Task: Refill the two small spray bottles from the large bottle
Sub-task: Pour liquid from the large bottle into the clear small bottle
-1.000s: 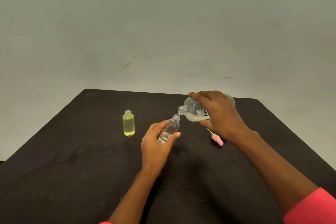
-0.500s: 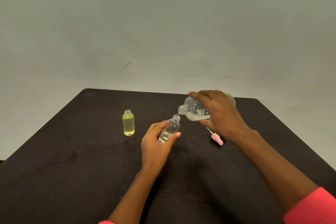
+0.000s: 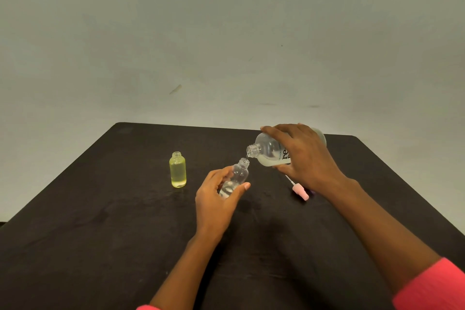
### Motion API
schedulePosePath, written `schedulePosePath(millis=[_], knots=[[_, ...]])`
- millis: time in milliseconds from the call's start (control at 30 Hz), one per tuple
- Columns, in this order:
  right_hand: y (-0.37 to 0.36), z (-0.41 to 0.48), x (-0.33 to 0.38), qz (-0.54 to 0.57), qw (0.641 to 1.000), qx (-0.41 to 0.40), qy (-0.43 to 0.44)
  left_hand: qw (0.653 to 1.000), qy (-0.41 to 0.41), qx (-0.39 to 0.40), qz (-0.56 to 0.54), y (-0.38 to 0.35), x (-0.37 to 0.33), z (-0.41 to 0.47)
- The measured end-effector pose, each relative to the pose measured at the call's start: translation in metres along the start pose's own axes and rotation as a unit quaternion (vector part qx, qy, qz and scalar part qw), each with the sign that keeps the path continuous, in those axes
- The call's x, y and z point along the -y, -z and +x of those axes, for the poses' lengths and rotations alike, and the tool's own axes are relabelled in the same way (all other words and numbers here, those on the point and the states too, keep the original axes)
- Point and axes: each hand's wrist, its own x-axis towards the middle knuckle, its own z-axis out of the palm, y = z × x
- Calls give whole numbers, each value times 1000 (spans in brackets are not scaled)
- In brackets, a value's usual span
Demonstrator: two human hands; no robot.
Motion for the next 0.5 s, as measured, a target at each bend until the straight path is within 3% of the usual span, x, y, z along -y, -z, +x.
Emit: schedulePosePath(millis=[500], knots=[[-1,2,3,-1,1000,5,1,1000,-2,3,-3,1,-1,0]])
